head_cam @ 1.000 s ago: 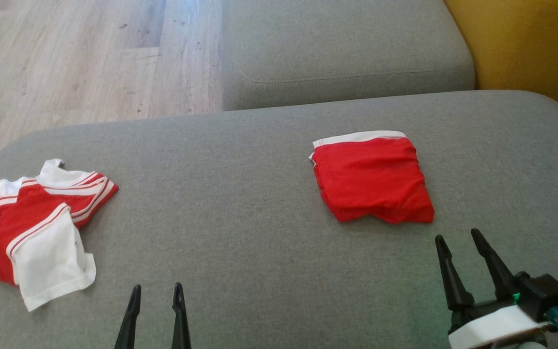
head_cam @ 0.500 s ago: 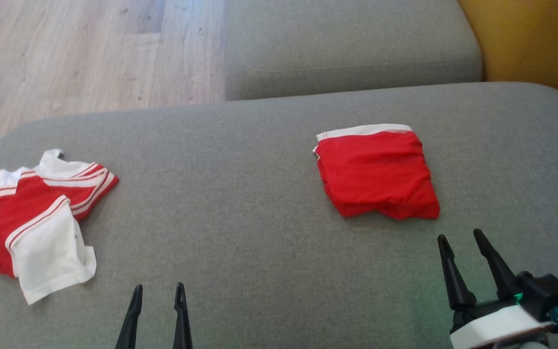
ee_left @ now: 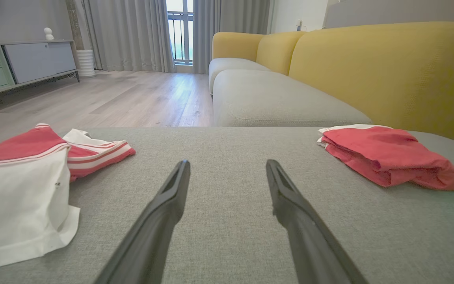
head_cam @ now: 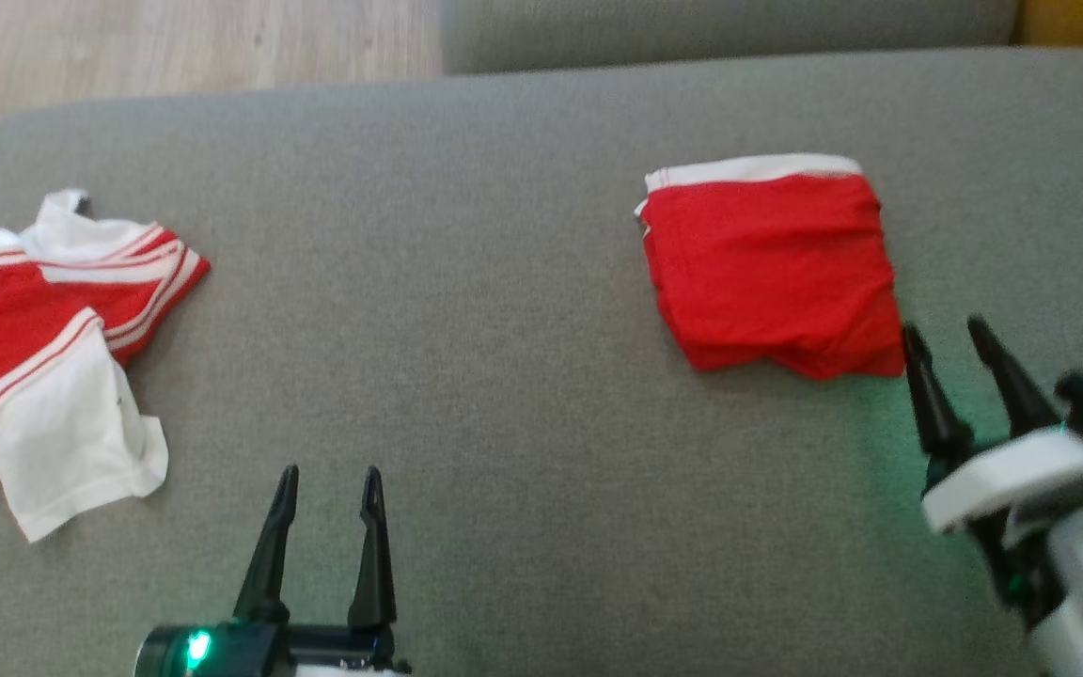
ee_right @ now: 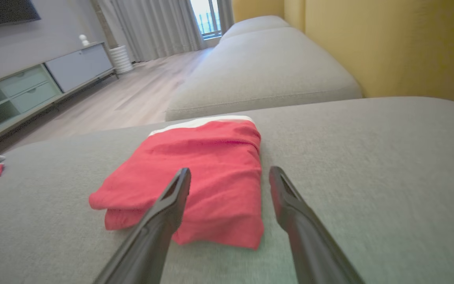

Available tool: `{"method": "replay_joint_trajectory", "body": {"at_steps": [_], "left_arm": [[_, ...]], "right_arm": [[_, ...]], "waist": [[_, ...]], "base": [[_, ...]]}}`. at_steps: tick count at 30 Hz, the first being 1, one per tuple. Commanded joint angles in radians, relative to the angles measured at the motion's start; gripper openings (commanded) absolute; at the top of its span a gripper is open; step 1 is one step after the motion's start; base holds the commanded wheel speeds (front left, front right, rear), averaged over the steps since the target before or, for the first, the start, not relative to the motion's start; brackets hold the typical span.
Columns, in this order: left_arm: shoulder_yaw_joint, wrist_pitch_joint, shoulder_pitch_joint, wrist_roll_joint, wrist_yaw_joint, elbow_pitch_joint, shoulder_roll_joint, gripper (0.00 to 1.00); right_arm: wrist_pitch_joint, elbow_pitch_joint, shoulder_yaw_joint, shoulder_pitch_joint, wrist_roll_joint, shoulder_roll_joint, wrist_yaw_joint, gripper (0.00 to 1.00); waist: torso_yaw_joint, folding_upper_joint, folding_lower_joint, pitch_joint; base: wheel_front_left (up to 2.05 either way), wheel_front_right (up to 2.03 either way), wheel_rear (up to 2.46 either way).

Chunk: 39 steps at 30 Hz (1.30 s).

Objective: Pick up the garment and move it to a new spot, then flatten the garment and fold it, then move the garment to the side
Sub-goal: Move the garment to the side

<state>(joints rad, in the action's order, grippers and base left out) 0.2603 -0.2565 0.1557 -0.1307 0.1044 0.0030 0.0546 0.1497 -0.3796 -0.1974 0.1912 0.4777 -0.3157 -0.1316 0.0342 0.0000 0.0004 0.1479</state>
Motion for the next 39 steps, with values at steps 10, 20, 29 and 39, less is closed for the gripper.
{"method": "replay_joint_trajectory", "body": {"at_steps": [10, 20, 29, 39], "left_arm": [[-0.004, -0.005, -0.113, -0.001, -0.011, -0.001, -0.004, 1.0], [0.007, -0.005, -0.159, -0.015, -0.019, 0.004, -0.004, 1.0], [0.007, -0.005, -0.171, -0.022, -0.013, 0.012, -0.004, 1.0], [-0.003, -0.005, -0.184, -0.017, -0.015, 0.004, -0.004, 1.0]], "right_arm": [[-0.202, -0.086, -0.085, 0.206, 0.237, -0.168, 0.001, 1.0], [-0.237, -0.185, -0.188, 0.317, 0.371, -0.252, 0.001, 1.0], [-0.258, -0.212, -0.316, 0.337, 0.462, -0.262, 0.001, 0.0], [-0.181, -0.221, -0.374, 0.39, 0.466, -0.352, 0.001, 0.0]], "waist": [[0.031, 0.0, -0.0004, 0.112], [0.066, 0.0, -0.0004, 0.174], [0.065, 0.0, -0.0004, 0.177], [-0.005, 0.0, -0.0004, 0.195]], "base": [[0.0, 0.0, 0.0], [0.0, 0.0, 0.0], [0.0, 0.0, 0.0], [0.0, 0.0, 0.0]]}}
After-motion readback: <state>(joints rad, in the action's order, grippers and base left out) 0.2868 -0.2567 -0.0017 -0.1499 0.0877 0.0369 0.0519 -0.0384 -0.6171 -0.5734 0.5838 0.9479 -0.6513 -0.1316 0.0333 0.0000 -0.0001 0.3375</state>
